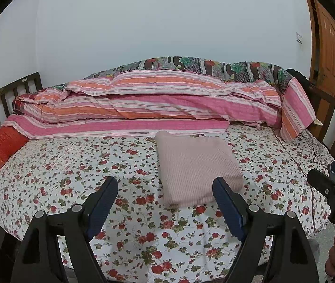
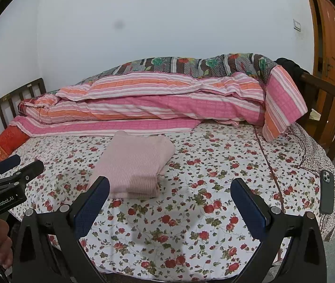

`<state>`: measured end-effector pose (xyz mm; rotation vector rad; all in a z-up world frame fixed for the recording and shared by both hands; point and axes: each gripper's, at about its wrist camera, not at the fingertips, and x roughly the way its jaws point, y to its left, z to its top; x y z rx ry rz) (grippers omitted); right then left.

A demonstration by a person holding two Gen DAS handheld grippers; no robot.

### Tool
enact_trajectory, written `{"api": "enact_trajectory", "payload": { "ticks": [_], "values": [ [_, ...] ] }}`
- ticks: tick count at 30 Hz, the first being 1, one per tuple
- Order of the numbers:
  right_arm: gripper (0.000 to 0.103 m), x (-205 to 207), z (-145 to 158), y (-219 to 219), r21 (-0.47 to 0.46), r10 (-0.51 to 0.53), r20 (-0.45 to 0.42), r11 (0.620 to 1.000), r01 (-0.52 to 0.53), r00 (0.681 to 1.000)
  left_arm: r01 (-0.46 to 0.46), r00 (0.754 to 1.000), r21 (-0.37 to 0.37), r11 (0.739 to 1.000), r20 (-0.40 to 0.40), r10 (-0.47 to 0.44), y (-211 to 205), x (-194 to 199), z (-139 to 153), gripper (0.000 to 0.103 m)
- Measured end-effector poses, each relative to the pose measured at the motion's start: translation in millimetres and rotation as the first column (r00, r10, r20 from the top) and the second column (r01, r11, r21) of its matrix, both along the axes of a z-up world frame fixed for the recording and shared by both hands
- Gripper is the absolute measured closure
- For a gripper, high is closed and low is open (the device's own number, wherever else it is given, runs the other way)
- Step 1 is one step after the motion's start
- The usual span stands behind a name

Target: Fold small clothes

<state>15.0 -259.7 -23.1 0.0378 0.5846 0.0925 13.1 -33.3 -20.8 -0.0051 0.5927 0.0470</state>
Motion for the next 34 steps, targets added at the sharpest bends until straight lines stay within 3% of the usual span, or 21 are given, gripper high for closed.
{"api": "enact_trajectory", "payload": {
  "ticks": [34],
  "values": [
    [0.002,1.4,-1.1,4.7,0.009,0.009,-0.004,1.0,-0.009,1.0,0.014,1.0,-0.007,1.0,-0.003,-0.014,4.7,3.5,-1.0,0.021]
  ]
}}
